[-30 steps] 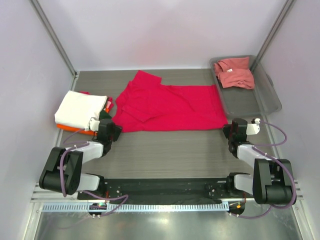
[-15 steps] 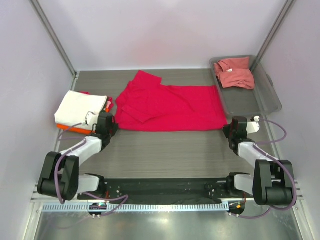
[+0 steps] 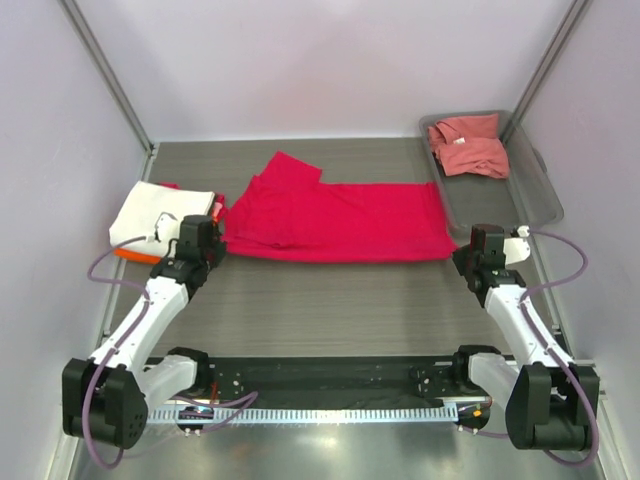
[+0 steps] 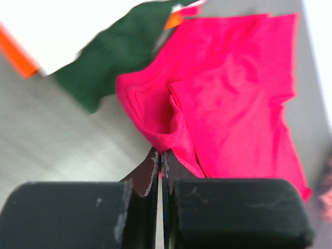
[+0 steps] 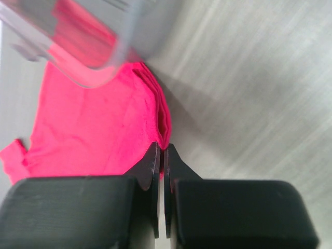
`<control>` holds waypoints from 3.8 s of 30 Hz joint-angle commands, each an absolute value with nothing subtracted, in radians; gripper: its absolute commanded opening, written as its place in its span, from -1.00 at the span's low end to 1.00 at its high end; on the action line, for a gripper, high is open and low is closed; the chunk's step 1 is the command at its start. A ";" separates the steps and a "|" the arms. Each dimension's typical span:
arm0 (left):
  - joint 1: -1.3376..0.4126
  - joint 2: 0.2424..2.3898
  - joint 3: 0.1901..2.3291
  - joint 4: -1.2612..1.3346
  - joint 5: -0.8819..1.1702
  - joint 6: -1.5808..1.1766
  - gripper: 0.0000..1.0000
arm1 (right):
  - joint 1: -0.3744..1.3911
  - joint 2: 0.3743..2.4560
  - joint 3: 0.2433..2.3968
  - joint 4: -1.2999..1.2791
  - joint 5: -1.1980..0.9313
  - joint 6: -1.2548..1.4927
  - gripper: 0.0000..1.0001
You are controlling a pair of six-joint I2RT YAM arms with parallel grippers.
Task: Fold and stack the t-shirts
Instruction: Fold the tshirt
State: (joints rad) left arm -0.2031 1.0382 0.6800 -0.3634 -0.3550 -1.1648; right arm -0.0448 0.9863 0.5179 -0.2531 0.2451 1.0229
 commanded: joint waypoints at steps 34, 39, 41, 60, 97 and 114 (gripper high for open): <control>-0.184 0.453 0.444 -0.842 -0.278 -1.187 -0.98 | -0.040 0.594 0.482 -0.853 0.284 1.131 -0.88; -0.183 0.400 0.449 -0.862 -0.298 -1.195 -0.31 | -0.040 0.563 0.502 -0.900 0.284 1.126 -0.65; -0.184 0.373 0.462 -0.856 -0.284 -1.187 0.09 | -0.040 0.546 0.514 -0.916 0.299 1.138 -0.35; -0.184 0.855 0.797 -0.416 0.064 -0.796 0.86 | -0.020 0.932 0.782 -0.505 -0.089 0.505 -0.17; -0.202 2.470 2.141 -0.670 0.090 -0.598 0.28 | 0.173 1.321 0.927 -0.256 -0.115 0.449 -0.24; -0.131 2.407 2.033 -0.603 0.150 -0.624 -1.00 | 0.173 1.457 0.975 -0.273 -0.084 0.462 -0.33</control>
State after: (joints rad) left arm -0.1776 2.4519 2.0853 -0.6189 0.1589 -0.6250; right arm 0.1684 1.3991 0.9234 -0.2844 -0.0982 0.4553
